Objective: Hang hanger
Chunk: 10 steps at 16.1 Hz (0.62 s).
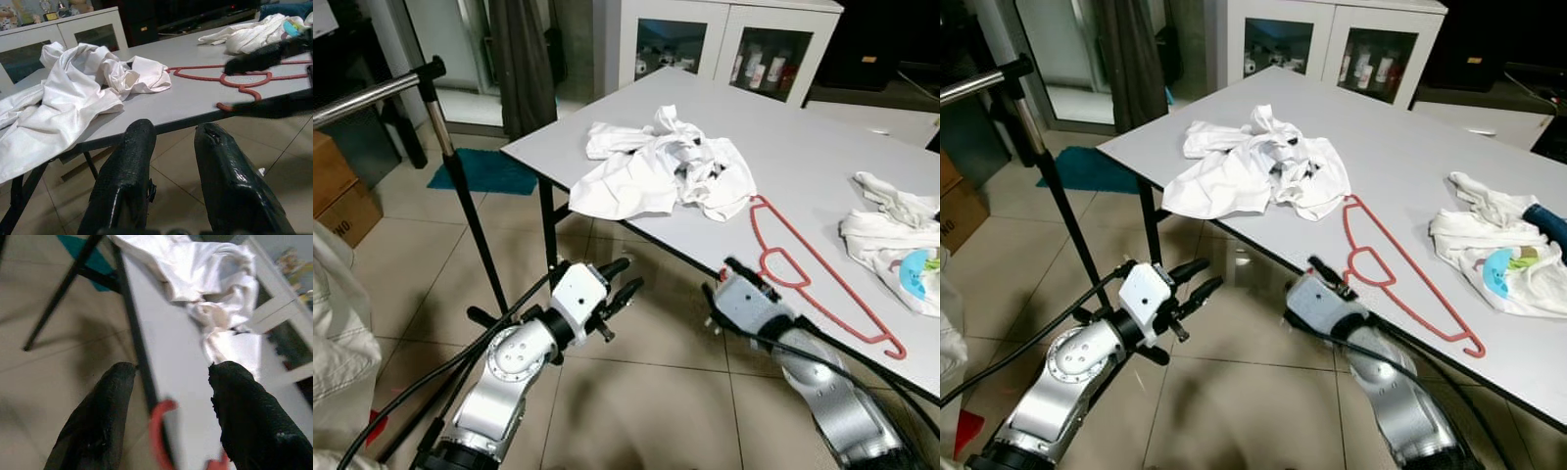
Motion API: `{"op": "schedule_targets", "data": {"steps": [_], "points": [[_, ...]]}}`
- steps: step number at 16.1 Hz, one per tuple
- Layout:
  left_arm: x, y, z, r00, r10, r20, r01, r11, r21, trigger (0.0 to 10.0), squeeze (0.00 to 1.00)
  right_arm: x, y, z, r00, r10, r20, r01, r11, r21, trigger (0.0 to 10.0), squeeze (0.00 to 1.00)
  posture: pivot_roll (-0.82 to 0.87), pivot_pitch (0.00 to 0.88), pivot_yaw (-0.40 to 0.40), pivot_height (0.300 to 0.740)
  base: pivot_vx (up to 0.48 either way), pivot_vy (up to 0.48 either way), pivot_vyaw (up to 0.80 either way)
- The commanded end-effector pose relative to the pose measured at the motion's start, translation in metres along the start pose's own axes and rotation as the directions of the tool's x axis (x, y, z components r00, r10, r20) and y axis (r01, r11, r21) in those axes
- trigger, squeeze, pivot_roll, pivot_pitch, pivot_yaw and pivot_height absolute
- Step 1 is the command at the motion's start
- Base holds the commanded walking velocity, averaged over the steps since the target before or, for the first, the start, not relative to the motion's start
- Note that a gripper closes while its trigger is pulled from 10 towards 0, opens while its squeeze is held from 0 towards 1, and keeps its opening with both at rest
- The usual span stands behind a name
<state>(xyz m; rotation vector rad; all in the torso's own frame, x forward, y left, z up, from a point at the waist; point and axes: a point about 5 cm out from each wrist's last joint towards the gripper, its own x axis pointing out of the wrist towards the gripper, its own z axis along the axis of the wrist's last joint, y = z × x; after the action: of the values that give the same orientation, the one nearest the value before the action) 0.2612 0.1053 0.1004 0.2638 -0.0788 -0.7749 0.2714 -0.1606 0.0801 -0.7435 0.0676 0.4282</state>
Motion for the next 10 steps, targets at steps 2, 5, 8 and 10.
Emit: {"op": "schedule_targets", "data": {"steps": [2, 5, 8, 10], "points": [[0.000, -0.002, 0.001, 1.000, -0.002, 0.003, 0.002, 1.000, 0.016, 10.0, 0.00, 0.003, -0.002, -0.003, 1.000, -0.010, -0.011, 0.010, 0.999, -0.052, 10.0, 0.00, 0.03, 0.012, -0.052, 0.723, 0.000, 0.000, 0.00], [0.001, -0.005, 0.000, 1.000, 0.004, 0.005, -0.004, 1.000, 0.008, 10.0, 0.00, 0.001, 0.003, -0.007, 0.999, 0.025, -0.021, -0.026, 0.998, -0.050, 10.0, 0.00, 0.03, 0.018, -0.061, 0.723, 0.000, 0.000, 0.00], [0.002, -0.006, 0.000, 1.000, 0.006, 0.006, -0.006, 1.000, 0.002, 10.0, 0.00, -0.001, 0.009, -0.011, 0.998, 0.047, -0.035, -0.048, 0.998, -0.045, 10.0, 0.00, 0.02, 0.021, -0.063, 0.723, 0.000, 0.000, 0.00], [0.004, -0.006, 0.001, 1.000, 0.000, 0.010, 0.000, 1.000, 0.003, 10.0, 0.00, 0.001, 0.009, -0.018, 0.998, 0.029, -0.061, -0.032, 0.998, -0.055, 10.0, 0.00, 0.02, 0.020, -0.059, 0.723, 0.000, 0.000, 0.00]]}}
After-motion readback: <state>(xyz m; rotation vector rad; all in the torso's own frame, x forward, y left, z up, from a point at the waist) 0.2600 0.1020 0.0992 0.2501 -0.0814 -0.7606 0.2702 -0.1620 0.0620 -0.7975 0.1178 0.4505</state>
